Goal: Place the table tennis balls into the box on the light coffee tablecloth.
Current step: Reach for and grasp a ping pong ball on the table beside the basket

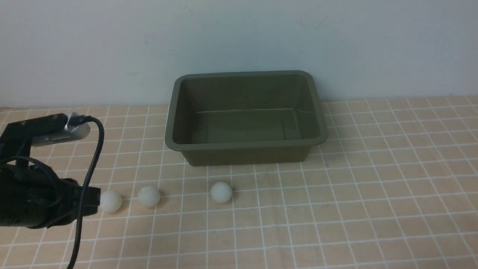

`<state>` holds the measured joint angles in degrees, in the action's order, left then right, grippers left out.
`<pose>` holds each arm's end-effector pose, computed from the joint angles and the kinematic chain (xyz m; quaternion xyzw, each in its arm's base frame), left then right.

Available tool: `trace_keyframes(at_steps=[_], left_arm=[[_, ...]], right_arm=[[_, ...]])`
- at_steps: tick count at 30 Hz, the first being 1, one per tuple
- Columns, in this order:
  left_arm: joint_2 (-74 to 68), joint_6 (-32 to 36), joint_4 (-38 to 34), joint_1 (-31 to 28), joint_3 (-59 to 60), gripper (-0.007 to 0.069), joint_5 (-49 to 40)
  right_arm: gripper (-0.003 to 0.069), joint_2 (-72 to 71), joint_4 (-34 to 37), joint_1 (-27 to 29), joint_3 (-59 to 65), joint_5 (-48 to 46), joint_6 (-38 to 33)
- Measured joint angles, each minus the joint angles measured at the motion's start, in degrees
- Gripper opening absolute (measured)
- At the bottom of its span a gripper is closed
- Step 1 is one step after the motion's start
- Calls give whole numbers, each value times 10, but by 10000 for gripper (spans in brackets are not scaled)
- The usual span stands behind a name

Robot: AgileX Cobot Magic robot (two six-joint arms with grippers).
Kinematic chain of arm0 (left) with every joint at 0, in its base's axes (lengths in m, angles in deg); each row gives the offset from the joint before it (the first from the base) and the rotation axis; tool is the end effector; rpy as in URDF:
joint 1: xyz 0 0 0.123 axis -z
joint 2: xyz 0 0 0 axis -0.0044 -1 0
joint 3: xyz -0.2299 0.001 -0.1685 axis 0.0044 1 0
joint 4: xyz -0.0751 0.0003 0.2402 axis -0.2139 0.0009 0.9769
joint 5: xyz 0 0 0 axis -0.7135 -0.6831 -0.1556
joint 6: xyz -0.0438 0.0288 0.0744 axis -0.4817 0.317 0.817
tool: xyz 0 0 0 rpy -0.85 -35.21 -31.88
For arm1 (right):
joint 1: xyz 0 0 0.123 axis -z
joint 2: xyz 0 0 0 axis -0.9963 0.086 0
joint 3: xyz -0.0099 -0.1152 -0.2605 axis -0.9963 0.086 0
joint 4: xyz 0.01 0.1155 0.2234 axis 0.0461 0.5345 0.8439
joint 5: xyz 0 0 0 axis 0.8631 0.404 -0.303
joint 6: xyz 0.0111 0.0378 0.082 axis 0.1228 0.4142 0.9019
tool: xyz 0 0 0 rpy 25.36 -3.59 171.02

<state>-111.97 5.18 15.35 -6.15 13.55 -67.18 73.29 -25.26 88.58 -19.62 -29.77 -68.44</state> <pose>0.2133 -0.0096 0.2466 -0.0245 0.9524 -0.1614 0.2575 0.0530 0.0019 0.1714 -0.0351 0.8020 -0.0273 0.5957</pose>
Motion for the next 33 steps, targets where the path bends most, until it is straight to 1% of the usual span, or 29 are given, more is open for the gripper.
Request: trace_keyframes(at_steps=[1, 2, 3, 4, 6, 8, 11, 15, 17, 18, 19, 22, 25, 29, 33], left_arm=[[-14, -78, 81, 0, -22, -14, -23], [-20, -123, 124, 0, -36, -14, -35], [-21, -138, 132, 0, -39, -14, -36], [-26, -176, 180, 0, -57, -14, -47], [-29, -192, 212, 0, -78, -13, -49], [-29, -180, 218, 0, -93, -4, -49], [-31, -136, 206, 0, -102, 25, -49], [-47, -49, 143, 0, -104, 135, -58], [-69, -12, 109, 0, -104, 217, -56], [-78, -1, 101, 0, -104, 247, -50], [-90, 10, 93, 0, -104, 293, -41], [-129, 37, 74, 0, -104, 382, -8], [-163, 66, 70, 0, -105, 440, 34], [-196, 91, 66, 0, -105, 457, 72], [-220, 99, 62, 3, -105, 459, 107]], right_arm=[[-18, 0, 0, 0, 0, 0, 0], [-18, 0, 0, 0, 0, 0, 0], [-18, 0, 0, 0, 0, 0, 0], [-18, 0, 0, 0, 0, -1, 0], [-18, 0, 0, 0, 0, -1, 0], [-18, 0, 0, 0, 0, -1, 0], [-18, 0, 0, 0, 0, -1, 0], [-18, 0, 0, 0, 0, -2, 0], [-18, 0, 0, 0, 0, -2, 0], [-18, 0, 0, 0, 0, -2, 0], [-18, 0, 0, 0, 0, -2, 0], [-18, 0, 0, 0, 0, -2, 0], [-18, 0, 0, 0, 0, -2, 0], [-18, 0, 0, 0, 0, -2, 0], [-18, 0, 0, 0, -1, -2, 0]])
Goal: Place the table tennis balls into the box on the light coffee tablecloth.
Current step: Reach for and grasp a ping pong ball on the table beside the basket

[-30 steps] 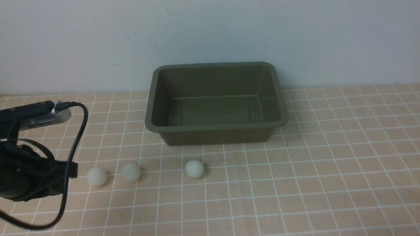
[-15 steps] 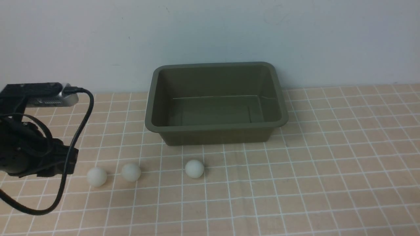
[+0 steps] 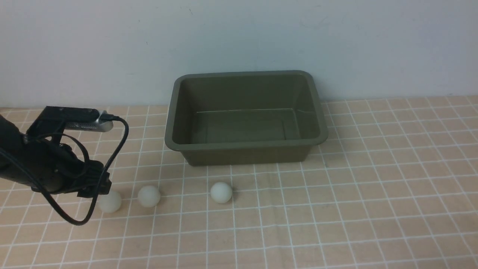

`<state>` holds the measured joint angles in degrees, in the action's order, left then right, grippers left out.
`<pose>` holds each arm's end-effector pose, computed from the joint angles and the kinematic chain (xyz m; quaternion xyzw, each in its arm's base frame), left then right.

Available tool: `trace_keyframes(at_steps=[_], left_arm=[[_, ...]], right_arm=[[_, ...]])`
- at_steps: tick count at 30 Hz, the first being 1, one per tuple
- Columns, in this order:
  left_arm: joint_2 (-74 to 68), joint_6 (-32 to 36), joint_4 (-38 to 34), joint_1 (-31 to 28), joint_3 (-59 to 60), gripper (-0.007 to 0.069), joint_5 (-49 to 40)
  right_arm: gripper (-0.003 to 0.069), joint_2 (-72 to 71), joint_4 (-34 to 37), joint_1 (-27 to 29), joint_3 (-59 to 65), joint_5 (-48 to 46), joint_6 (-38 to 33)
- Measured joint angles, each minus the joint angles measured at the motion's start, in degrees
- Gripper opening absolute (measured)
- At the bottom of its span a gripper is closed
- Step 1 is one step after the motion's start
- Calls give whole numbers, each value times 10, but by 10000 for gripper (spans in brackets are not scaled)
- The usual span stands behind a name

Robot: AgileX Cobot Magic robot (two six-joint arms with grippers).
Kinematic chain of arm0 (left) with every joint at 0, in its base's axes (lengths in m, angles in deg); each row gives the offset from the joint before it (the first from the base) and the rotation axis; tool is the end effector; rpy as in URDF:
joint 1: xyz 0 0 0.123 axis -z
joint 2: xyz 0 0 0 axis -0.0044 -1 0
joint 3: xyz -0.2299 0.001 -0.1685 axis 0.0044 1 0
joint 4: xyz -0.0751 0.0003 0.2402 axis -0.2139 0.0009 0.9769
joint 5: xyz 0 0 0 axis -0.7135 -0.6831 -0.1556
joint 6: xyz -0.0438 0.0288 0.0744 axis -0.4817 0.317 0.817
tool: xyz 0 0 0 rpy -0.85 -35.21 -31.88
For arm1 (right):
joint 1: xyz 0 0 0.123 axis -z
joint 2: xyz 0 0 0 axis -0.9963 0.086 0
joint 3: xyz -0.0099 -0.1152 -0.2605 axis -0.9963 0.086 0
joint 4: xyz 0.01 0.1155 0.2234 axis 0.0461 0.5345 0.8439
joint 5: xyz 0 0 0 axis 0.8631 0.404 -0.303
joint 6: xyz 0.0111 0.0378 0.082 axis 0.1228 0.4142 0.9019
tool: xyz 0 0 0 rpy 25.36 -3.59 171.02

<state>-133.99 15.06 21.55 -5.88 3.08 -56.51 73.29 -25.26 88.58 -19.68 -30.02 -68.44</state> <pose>0.2976 0.0093 0.2015 0.0623 0.9651 -0.0741 0.2433 0.0529 0.0019 0.1714 -0.0353 0.8029 -0.0270 0.5944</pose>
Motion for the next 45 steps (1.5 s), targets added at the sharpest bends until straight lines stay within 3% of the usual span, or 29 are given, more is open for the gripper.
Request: trace_keyframes(at_steps=[10, 25, 31, 35, 42, 45], left_arm=[[-61, 35, -21, 33, -1, 459, 59], [-119, 37, -25, 35, -10, 456, 76], [-125, 36, -25, 35, -16, 315, 73], [-125, 30, -22, 35, -49, 319, 42], [-104, -23, -8, 40, -175, 319, -104], [-102, -34, -7, 70, -249, 319, -122]], right_arm=[[-18, 0, 0, 0, 0, 0, 0], [-18, 0, 0, 0, 0, -1, 0], [-18, 0, 0, 0, 0, -1, 0], [-18, 0, 0, 0, 0, -1, 0], [-18, 0, 0, 0, 0, -1, 0], [-18, 0, 0, 0, 0, -1, 0]])
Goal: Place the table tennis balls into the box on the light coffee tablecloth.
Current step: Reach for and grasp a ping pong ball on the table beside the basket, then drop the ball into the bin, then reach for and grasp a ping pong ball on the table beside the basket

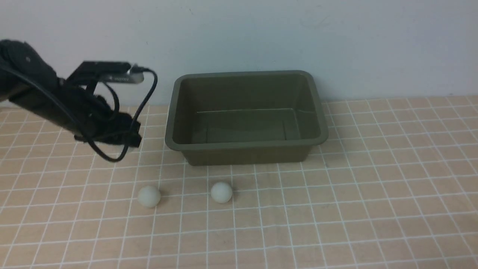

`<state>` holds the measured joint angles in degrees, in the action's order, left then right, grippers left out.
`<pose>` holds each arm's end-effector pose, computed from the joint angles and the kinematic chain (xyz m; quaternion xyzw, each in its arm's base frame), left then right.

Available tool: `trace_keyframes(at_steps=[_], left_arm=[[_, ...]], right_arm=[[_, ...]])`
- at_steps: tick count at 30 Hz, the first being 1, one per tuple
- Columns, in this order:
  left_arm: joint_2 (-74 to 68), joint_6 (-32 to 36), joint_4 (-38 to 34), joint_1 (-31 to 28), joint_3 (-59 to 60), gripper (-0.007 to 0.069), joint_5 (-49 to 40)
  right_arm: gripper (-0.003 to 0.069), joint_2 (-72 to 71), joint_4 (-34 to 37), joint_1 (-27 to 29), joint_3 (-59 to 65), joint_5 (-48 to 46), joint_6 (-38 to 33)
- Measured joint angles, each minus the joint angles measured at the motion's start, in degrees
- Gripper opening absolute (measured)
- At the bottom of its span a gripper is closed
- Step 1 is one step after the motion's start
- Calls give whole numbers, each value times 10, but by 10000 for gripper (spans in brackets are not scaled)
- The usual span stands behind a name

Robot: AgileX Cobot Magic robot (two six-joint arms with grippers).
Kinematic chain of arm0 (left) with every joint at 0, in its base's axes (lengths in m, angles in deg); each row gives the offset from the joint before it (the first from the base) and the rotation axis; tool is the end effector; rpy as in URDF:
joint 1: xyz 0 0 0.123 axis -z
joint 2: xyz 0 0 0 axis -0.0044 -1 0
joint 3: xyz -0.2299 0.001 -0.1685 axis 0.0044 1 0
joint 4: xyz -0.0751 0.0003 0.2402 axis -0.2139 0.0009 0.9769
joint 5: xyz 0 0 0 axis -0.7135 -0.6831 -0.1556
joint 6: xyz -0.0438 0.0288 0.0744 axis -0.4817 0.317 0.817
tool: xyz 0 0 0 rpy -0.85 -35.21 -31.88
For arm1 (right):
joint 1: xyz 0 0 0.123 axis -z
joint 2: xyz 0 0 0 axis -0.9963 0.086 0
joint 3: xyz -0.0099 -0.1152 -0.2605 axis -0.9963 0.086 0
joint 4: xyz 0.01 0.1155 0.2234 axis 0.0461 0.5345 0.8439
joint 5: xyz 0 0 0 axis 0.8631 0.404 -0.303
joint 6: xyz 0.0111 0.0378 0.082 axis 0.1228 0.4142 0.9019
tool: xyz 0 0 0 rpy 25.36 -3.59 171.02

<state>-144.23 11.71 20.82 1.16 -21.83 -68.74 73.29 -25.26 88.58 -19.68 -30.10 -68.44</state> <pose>0.3735 -0.0364 0.2534 0.1260 0.9476 -0.1282 0.2639 0.0529 0.0019 0.1712 -0.0354 0.8033 -0.0268 0.5939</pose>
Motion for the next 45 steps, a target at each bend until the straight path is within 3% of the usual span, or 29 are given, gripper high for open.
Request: trace_keyframes(at_steps=[7, 13, 20, 25, 32, 38, 45], left_arm=[[-85, -3, 1, 123, -132, 319, 58], [-201, -37, 11, 157, -218, 319, 66], [-282, -41, 53, 160, -306, 352, -18], [-288, -41, 107, 160, -362, 447, -68], [-238, -97, 196, 160, -462, 467, -248], [-172, -128, 243, 156, -443, 467, -274], [-58, -143, 220, 128, -251, 467, -274]], right_arm=[[-18, 0, 0, 0, 0, 0, 0], [-18, 0, 0, 0, 0, 0, 0], [-18, 0, 0, 0, 0, 0, 0], [-18, 0, 0, 0, 0, 0, 0], [-18, 0, 0, 0, 0, 0, 0], [-18, 0, 0, 0, 0, 0, 0], [-18, 0, 0, 0, 0, 0, 0]])
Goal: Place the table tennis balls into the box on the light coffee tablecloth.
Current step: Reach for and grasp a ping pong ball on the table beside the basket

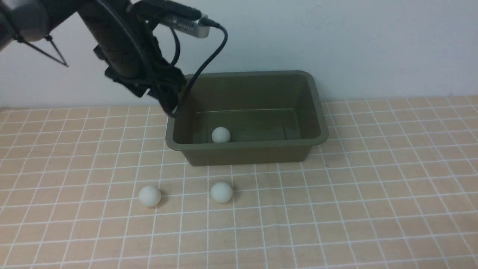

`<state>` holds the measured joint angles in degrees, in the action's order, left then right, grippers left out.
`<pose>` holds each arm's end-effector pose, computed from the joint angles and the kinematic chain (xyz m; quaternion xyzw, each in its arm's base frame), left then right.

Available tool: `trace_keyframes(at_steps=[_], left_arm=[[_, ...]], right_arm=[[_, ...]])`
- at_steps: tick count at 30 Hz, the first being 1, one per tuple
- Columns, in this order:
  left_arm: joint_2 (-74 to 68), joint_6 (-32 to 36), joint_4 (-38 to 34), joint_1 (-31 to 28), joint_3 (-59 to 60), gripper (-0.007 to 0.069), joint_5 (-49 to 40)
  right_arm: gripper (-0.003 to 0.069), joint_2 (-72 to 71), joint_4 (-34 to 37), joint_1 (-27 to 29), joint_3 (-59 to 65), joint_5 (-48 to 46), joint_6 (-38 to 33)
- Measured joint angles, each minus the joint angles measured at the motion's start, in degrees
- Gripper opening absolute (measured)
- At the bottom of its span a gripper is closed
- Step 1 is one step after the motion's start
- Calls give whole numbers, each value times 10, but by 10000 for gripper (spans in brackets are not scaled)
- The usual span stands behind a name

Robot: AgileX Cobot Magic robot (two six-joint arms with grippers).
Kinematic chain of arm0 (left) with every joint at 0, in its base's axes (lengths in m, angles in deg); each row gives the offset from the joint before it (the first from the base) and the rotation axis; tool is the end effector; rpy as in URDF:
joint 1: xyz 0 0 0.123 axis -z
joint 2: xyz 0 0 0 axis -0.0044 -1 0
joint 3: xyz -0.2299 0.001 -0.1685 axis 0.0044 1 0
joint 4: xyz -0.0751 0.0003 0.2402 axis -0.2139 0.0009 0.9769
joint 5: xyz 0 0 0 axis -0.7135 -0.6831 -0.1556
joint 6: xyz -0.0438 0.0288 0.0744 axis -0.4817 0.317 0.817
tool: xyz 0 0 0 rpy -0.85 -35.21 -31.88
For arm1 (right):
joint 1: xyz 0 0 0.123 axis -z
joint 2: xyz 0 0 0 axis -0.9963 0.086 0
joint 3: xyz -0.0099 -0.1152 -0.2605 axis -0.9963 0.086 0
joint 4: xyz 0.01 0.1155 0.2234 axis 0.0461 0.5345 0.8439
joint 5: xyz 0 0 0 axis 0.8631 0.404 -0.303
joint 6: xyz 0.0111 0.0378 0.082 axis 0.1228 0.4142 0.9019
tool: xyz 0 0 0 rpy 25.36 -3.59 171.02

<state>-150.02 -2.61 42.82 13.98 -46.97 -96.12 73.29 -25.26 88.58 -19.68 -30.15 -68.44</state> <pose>0.3817 -0.1028 0.3168 0.2368 0.9571 -0.0330 0.1636 0.0528 0.0020 0.1712 -0.0355 0.8036 -0.0268 0.5935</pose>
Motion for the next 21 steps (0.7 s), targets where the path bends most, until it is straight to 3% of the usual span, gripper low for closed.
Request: trace_keyframes(at_steps=[4, 10, 13, 21], left_arm=[[54, 5, 0, -10, 137, 467, 20], [73, 5, -5, -13, 293, 467, 178], [57, 7, -3, -13, 328, 467, 241], [-5, 8, 11, -13, 335, 467, 310]], right_arm=[[-18, 0, 0, 0, 0, 0, 0], [-18, 0, 0, 0, 0, 0, 0], [-18, 0, 0, 0, 0, 0, 0], [-18, 0, 0, 0, 0, 0, 0]])
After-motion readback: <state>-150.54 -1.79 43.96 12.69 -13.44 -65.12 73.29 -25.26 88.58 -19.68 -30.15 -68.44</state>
